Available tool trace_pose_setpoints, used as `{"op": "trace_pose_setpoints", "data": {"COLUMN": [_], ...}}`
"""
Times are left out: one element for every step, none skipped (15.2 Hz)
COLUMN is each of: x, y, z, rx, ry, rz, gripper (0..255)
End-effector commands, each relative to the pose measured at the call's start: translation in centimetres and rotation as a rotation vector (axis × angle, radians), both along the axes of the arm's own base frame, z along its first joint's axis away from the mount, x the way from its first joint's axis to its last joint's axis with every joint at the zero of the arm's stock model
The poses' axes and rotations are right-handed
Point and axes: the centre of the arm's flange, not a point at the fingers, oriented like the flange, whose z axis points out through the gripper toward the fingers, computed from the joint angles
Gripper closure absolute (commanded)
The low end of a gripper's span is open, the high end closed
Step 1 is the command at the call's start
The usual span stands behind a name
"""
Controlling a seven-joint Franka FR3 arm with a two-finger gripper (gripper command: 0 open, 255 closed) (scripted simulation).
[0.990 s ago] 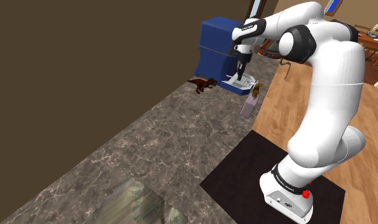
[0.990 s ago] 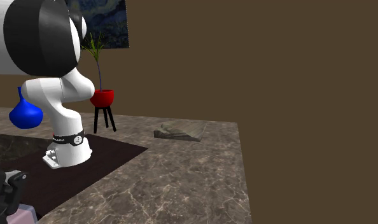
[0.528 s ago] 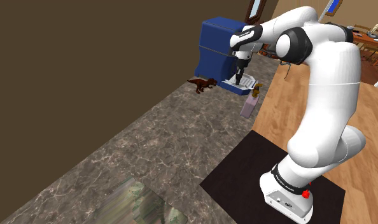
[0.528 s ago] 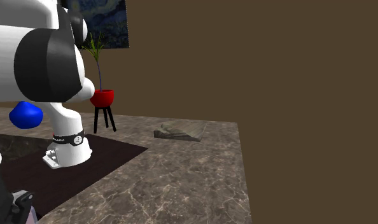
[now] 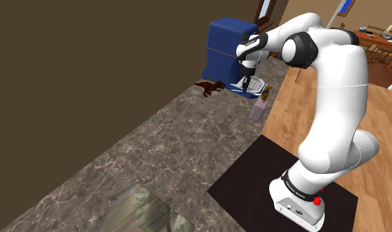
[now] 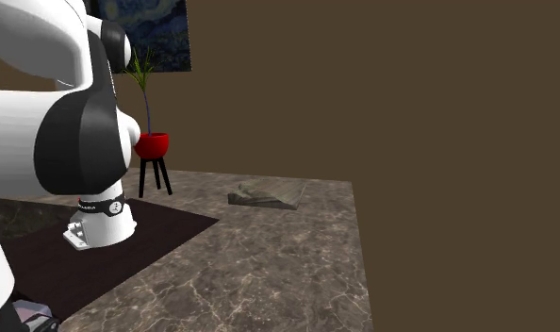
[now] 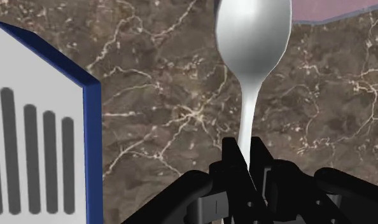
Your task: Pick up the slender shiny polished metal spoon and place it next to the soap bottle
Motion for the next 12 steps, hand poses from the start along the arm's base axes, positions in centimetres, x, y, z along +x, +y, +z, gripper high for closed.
{"op": "trace_pose_setpoints", "data": {"x": [-0.1,-0.1,-0.1,-0.1,-0.1,-0.1,-0.1,-0.1,-0.1,-0.1,-0.1,-0.1], "y": [0.0,0.0,0.0,0.0,0.0,0.0,0.0,0.0,0.0,0.0,0.0,0.0], "z": [-1.1,-1.6,-2.1,-2.7,-3.2,-3.7,-4.3,-4.8,-5.3,-5.8,-6.4,-6.9], "rx": [0.000,0.000,0.000,0.000,0.000,0.000,0.000,0.000,0.000,0.000,0.000,0.000], "ry": [0.000,0.000,0.000,0.000,0.000,0.000,0.000,0.000,0.000,0.000,0.000,0.000], "rz": [0.000,0.000,0.000,0.000,0.000,0.000,0.000,0.000,0.000,0.000,0.000,0.000], "gripper": [255,255,255,255,255,255,255,255,255,255,255,255]}}
